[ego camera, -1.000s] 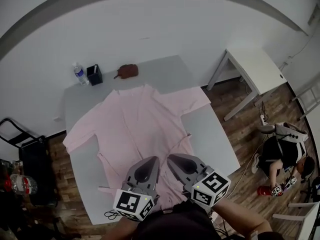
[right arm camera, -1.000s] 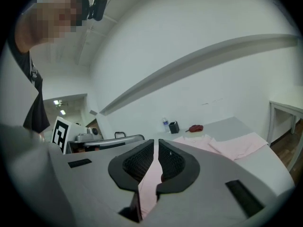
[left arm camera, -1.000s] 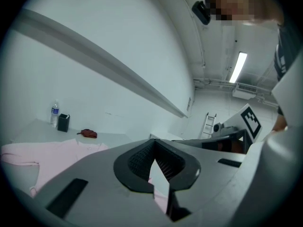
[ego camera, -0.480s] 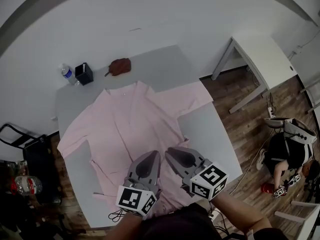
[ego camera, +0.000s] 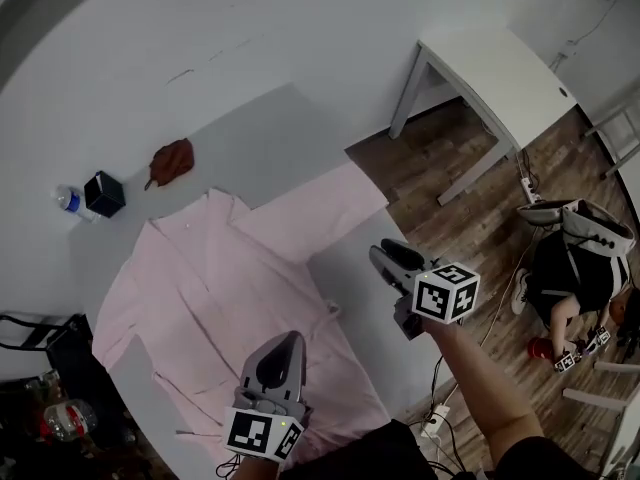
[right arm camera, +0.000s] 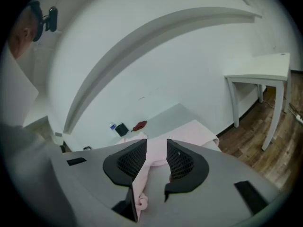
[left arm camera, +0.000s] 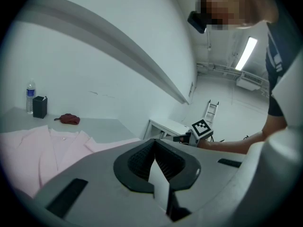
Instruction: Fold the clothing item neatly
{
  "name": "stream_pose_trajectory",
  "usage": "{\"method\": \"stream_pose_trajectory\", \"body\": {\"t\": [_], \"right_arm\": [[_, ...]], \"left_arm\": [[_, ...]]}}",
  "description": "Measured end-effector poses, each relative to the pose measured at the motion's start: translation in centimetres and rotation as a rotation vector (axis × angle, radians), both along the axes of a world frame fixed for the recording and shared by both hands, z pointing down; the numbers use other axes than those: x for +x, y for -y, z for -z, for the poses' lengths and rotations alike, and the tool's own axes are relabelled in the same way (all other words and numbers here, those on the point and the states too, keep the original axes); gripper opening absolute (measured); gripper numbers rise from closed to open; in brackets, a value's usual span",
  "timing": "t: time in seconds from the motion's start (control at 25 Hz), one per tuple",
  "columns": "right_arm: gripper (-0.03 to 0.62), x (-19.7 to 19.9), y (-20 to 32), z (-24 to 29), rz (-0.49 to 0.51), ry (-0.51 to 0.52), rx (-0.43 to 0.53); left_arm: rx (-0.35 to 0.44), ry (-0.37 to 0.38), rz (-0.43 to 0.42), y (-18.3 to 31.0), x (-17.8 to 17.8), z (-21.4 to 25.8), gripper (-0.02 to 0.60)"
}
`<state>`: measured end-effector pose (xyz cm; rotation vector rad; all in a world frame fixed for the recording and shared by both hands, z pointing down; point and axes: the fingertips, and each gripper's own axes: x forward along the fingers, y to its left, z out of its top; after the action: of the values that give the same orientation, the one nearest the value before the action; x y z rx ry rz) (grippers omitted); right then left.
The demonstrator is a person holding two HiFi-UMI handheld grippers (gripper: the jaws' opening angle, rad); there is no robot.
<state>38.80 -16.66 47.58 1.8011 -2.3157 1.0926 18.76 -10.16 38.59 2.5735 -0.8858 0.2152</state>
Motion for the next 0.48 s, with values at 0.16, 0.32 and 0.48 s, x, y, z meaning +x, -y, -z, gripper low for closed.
{"method": "stream_pose_trajectory", "body": {"t": [0.16,0.32,0.48], "right_arm": [[0.148,6.2,2.3,-4.1,-0.092,0.11,-0.087],[0.192,10.9,5.4,-7.4,-0.187,0.277,-0.176],[0.202,13.8,7.2,-11.5,-0.279,0.509,-0.309]], "left_arm": [[-0.008,0.038,-0.027,0.5,1.8,-1.1,0.006],[-0.03,0.075,-0.055,0.4,3.1,-2.3,0.006],[-0.052,0.093,-0.062,0.4,3.7,-3.3,0.006]]}}
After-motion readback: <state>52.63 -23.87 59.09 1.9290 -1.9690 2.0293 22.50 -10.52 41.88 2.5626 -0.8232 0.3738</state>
